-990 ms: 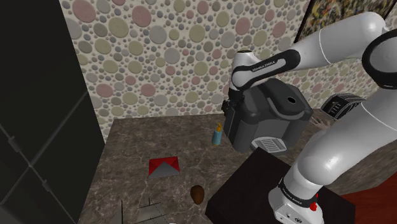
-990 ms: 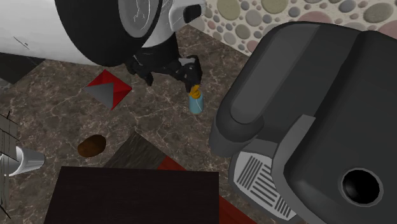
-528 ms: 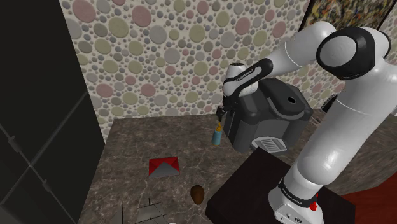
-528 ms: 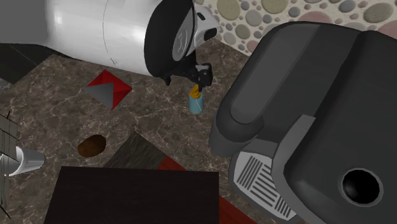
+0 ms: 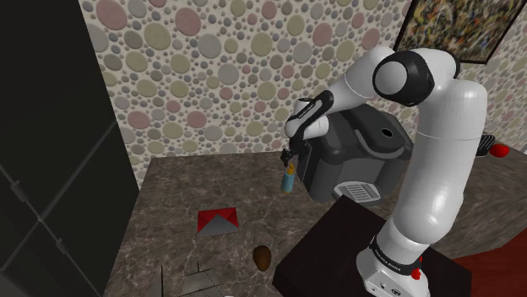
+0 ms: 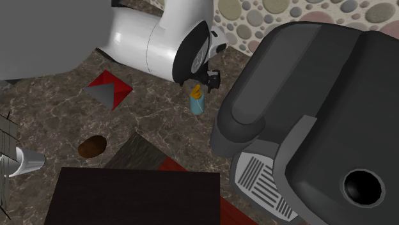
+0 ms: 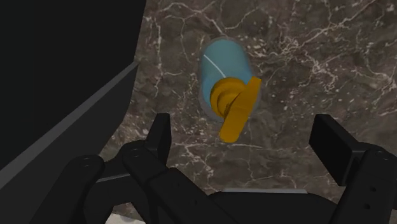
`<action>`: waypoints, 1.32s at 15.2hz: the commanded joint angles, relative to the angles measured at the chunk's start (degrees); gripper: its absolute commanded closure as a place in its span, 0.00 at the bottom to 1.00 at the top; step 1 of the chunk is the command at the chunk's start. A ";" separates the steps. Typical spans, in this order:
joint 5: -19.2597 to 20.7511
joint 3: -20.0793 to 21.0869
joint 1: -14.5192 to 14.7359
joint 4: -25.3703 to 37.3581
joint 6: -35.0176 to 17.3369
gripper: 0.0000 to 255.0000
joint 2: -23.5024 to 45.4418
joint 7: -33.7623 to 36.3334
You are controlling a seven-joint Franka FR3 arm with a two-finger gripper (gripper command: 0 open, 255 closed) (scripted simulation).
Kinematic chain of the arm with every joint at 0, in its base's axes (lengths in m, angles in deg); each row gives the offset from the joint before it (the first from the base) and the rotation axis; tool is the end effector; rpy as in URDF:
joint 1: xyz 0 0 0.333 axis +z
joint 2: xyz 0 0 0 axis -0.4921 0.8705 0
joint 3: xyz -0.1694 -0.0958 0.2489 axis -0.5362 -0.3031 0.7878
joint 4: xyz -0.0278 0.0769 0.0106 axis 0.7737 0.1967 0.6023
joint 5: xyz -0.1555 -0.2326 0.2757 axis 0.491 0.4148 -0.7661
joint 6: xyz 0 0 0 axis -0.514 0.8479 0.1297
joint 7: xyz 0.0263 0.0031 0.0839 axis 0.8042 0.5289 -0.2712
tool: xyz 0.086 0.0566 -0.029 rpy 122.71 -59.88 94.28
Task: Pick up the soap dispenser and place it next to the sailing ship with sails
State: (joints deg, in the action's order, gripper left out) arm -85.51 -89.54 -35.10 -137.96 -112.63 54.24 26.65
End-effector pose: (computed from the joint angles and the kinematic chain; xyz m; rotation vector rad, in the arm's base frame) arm 0.5091 -0.1610 0.2318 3.1031 -0.3613 0.0110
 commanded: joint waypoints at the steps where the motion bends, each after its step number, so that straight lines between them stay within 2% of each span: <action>1: -0.59 0.28 -0.23 0.13 -1.35 0.00 1.45 -0.38; 5: -1.79 1.00 -0.78 0.40 -4.31 0.00 4.73 -1.23; 13: -1.78 1.01 -0.80 0.39 -4.30 0.00 4.72 -1.23; 14: -1.78 1.01 -0.80 0.39 -4.30 1.00 4.72 -1.23; 20: -1.77 1.01 -0.79 0.40 -4.27 1.00 4.70 -1.21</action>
State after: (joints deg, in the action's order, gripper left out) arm -87.28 -88.55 -35.90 -137.53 -116.91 58.92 25.44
